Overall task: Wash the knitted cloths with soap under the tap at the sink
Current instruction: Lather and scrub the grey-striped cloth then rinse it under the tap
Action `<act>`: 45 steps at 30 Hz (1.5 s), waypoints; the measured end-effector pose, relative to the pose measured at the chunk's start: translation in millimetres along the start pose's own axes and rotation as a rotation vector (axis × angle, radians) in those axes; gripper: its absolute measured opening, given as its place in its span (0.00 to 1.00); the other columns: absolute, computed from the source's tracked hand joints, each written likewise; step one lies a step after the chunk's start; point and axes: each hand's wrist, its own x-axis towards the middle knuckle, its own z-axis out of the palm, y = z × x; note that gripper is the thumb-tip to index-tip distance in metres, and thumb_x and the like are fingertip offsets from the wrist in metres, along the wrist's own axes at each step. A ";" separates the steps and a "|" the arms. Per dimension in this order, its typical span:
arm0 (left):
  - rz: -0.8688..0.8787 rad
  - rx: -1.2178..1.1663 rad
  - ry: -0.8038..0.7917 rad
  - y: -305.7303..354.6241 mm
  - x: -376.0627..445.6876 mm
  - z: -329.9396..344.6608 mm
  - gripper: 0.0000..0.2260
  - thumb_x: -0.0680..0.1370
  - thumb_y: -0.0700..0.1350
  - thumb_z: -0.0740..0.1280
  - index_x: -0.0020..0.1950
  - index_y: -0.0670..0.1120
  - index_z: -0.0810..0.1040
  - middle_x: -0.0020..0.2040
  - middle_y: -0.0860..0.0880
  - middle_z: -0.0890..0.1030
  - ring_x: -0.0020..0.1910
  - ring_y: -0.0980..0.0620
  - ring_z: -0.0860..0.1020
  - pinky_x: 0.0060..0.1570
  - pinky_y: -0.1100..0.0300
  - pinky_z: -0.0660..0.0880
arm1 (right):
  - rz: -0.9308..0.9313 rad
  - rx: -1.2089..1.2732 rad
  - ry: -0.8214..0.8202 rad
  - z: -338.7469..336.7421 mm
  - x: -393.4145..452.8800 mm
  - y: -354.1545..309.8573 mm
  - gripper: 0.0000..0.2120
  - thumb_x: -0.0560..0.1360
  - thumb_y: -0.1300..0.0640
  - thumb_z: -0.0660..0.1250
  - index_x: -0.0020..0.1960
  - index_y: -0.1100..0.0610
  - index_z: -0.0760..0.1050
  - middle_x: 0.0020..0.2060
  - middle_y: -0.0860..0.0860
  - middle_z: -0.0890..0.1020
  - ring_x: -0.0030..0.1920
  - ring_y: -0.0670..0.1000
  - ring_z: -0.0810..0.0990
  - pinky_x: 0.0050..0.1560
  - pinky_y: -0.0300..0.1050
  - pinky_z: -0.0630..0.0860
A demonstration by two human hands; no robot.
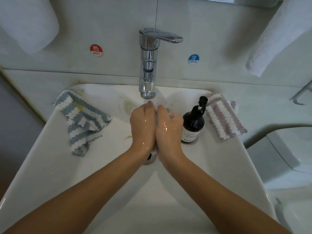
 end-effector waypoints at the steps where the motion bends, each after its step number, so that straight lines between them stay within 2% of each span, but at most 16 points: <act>1: 0.048 0.016 -0.002 0.1 -9.2 0.3 0.19 0.82 0.43 0.59 0.31 0.41 0.69 0.26 0.49 0.72 0.29 0.53 0.71 0.31 0.57 0.68 | 0.016 0.003 -0.016 -1.6 6.3 -4.2 0.16 0.74 0.55 0.62 0.29 0.53 0.64 0.26 0.52 0.66 0.31 0.51 0.67 0.35 0.48 0.66; 4: 0.156 0.062 -0.055 3.5 -32.9 0.9 0.19 0.82 0.44 0.58 0.32 0.41 0.71 0.27 0.49 0.71 0.28 0.55 0.70 0.29 0.60 0.67 | 0.097 0.020 -0.009 -3.7 22.4 -10.4 0.19 0.76 0.58 0.62 0.28 0.52 0.60 0.23 0.47 0.64 0.28 0.49 0.64 0.32 0.46 0.63; 6: 0.090 0.075 -0.032 1.9 -13.8 0.0 0.20 0.83 0.43 0.58 0.30 0.44 0.69 0.25 0.51 0.70 0.27 0.56 0.69 0.30 0.60 0.67 | 0.041 -0.022 -0.004 -4.0 8.1 -4.8 0.16 0.75 0.56 0.62 0.29 0.52 0.63 0.26 0.50 0.66 0.30 0.50 0.66 0.32 0.50 0.66; 8: 0.024 0.036 -0.007 0.3 6.5 -2.7 0.21 0.83 0.43 0.58 0.29 0.46 0.65 0.25 0.52 0.69 0.27 0.55 0.68 0.32 0.59 0.66 | -0.005 -0.049 -0.024 -1.7 -5.6 0.3 0.17 0.76 0.55 0.62 0.30 0.53 0.65 0.26 0.50 0.68 0.30 0.48 0.68 0.32 0.47 0.67; 12: 0.119 0.063 -0.034 -0.4 -19.0 0.2 0.20 0.83 0.44 0.57 0.31 0.43 0.71 0.26 0.51 0.73 0.28 0.55 0.72 0.30 0.59 0.69 | 0.053 -0.033 0.014 1.4 19.8 -11.2 0.17 0.77 0.59 0.62 0.30 0.54 0.63 0.25 0.50 0.65 0.31 0.50 0.66 0.35 0.47 0.65; 16: 0.023 0.040 -0.041 -0.1 0.4 0.8 0.21 0.83 0.43 0.58 0.29 0.45 0.69 0.22 0.54 0.72 0.24 0.60 0.70 0.28 0.65 0.67 | 0.025 -0.063 0.026 0.2 6.7 -1.0 0.15 0.76 0.56 0.62 0.31 0.54 0.66 0.27 0.52 0.67 0.32 0.50 0.67 0.35 0.48 0.66; 18: 0.018 0.033 -0.025 -1.8 4.6 0.0 0.21 0.83 0.43 0.58 0.29 0.45 0.68 0.23 0.54 0.72 0.25 0.59 0.71 0.28 0.63 0.67 | 0.015 -0.047 -0.009 0.3 0.8 0.4 0.15 0.76 0.56 0.62 0.32 0.54 0.66 0.28 0.53 0.67 0.32 0.51 0.68 0.35 0.48 0.67; 22: 0.109 0.085 -0.072 -2.3 -21.5 1.5 0.19 0.83 0.44 0.57 0.34 0.40 0.74 0.29 0.48 0.75 0.31 0.55 0.74 0.32 0.59 0.71 | 0.117 -0.013 0.002 2.0 28.8 -1.7 0.16 0.75 0.57 0.62 0.29 0.52 0.62 0.25 0.49 0.65 0.32 0.51 0.65 0.37 0.50 0.64; 26: 0.048 0.053 -0.030 -3.6 9.0 -3.0 0.21 0.83 0.43 0.57 0.29 0.46 0.65 0.24 0.53 0.69 0.25 0.55 0.68 0.30 0.59 0.66 | 0.034 -0.068 -0.012 1.4 0.9 8.9 0.15 0.76 0.55 0.62 0.30 0.54 0.67 0.27 0.52 0.69 0.32 0.50 0.69 0.35 0.48 0.68; 30: 0.120 0.057 -0.019 -4.2 -12.2 2.5 0.21 0.83 0.43 0.57 0.30 0.47 0.69 0.25 0.54 0.72 0.28 0.58 0.72 0.30 0.64 0.68 | 0.098 -0.033 -0.018 3.6 23.6 -1.2 0.16 0.75 0.55 0.62 0.29 0.52 0.65 0.27 0.52 0.69 0.33 0.52 0.69 0.38 0.51 0.68; 33: 0.061 0.044 -0.060 -4.8 -5.2 1.4 0.21 0.83 0.43 0.58 0.29 0.48 0.68 0.24 0.54 0.71 0.25 0.59 0.70 0.29 0.64 0.67 | 0.018 -0.117 -0.011 0.9 12.1 1.6 0.16 0.75 0.53 0.62 0.29 0.52 0.67 0.28 0.51 0.72 0.34 0.52 0.72 0.38 0.54 0.72; 35: 0.008 0.018 -0.048 -5.9 6.4 -1.0 0.22 0.83 0.43 0.57 0.28 0.47 0.67 0.24 0.54 0.70 0.26 0.56 0.70 0.30 0.60 0.67 | 0.018 -0.092 -0.016 -0.9 1.5 5.0 0.16 0.76 0.55 0.62 0.30 0.53 0.67 0.26 0.50 0.70 0.32 0.49 0.71 0.35 0.50 0.70; 37: 0.047 0.037 -0.024 -5.9 -2.1 0.3 0.21 0.84 0.44 0.57 0.30 0.46 0.69 0.26 0.52 0.73 0.29 0.54 0.73 0.32 0.59 0.69 | 0.025 -0.096 -0.020 -0.3 9.9 -1.4 0.17 0.77 0.57 0.62 0.30 0.54 0.66 0.26 0.52 0.68 0.31 0.50 0.69 0.35 0.48 0.67; 40: 0.116 0.074 -0.061 -3.2 -20.2 4.4 0.20 0.83 0.44 0.57 0.33 0.41 0.73 0.28 0.50 0.75 0.29 0.57 0.74 0.31 0.62 0.70 | 0.060 -0.070 0.031 -1.4 29.0 -7.7 0.19 0.77 0.60 0.61 0.30 0.53 0.62 0.25 0.50 0.65 0.32 0.50 0.65 0.35 0.48 0.64; 43: -0.012 0.036 -0.058 -1.2 0.4 1.9 0.20 0.83 0.44 0.58 0.31 0.43 0.70 0.27 0.50 0.73 0.27 0.56 0.73 0.31 0.61 0.69 | 0.017 -0.117 0.009 -2.7 6.5 0.9 0.17 0.77 0.55 0.62 0.29 0.53 0.65 0.25 0.49 0.70 0.31 0.49 0.70 0.35 0.48 0.69; 45: -0.007 0.028 -0.040 -1.2 2.2 1.8 0.20 0.83 0.44 0.58 0.31 0.43 0.71 0.26 0.51 0.75 0.28 0.55 0.75 0.31 0.60 0.71 | 0.022 -0.113 -0.016 -2.4 5.9 1.4 0.17 0.77 0.54 0.62 0.30 0.54 0.66 0.26 0.50 0.69 0.31 0.49 0.70 0.35 0.47 0.68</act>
